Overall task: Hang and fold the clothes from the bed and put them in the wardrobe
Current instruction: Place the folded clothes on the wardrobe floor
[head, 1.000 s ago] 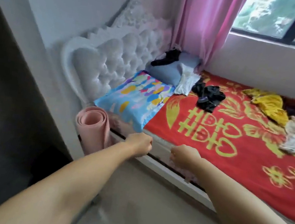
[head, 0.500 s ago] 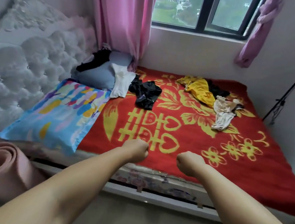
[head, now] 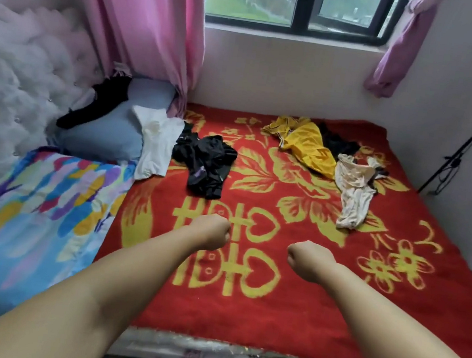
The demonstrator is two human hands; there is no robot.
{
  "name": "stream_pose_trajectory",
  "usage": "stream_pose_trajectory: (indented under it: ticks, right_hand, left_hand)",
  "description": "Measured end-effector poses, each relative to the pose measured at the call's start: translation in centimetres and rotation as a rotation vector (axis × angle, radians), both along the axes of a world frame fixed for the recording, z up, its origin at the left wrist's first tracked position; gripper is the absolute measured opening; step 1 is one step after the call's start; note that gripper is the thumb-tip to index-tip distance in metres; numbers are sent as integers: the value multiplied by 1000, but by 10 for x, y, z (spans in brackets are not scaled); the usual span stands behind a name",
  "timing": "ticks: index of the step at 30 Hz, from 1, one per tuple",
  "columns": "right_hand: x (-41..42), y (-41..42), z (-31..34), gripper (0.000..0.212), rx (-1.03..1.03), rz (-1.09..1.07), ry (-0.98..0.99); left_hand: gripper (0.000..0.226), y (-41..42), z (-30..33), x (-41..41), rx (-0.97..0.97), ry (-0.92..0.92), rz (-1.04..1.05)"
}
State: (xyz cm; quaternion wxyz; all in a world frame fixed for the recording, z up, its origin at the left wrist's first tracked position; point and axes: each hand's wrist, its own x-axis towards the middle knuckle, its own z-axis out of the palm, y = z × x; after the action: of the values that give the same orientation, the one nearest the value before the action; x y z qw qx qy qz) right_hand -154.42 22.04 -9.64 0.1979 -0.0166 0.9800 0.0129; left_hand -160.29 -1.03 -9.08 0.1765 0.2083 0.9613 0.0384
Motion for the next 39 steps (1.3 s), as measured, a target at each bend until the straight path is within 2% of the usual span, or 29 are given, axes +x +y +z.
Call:
stream_pose_trajectory:
  ticks: [8,14,19,23,26,31,33,37,39]
  right_hand:
    - [-72,26,-88,31,-17,-13,-198]
    - [-151,30,-156,30,-79,40,-315]
    - [-228,18,-215,28,-159,116,-340]
    - [-268,-4,-279,38,-290,1,-256]
    - [-294,-30,-332,49,-359,-30,-155]
    - [-328,-42,-406,63,-205,48,-192]
    - [-327,-36,-423,61,-156,122,-121]
    - [-325,-34,-438,61,-206,164,202]
    - [-328,-34,-441,60,-217,180,235]
  left_hand:
    - [27,9,-71,-68,-48,-181,21]
    - [30,-4,-118,-118,-93,-296,187]
    - [34,4,-165,-173,-87,-317,293]
    - [39,13,-226,-208,-62,-263,242]
    - [52,9,-280,-247,-106,-109,144]
    - [71,-10,-337,-326,-191,88,106]
    - [78,-16,-349,-356,-230,142,71]
    - [97,-19,-365,-427,-234,160,104]
    - [103,-11,-373,-457,-165,43,234]
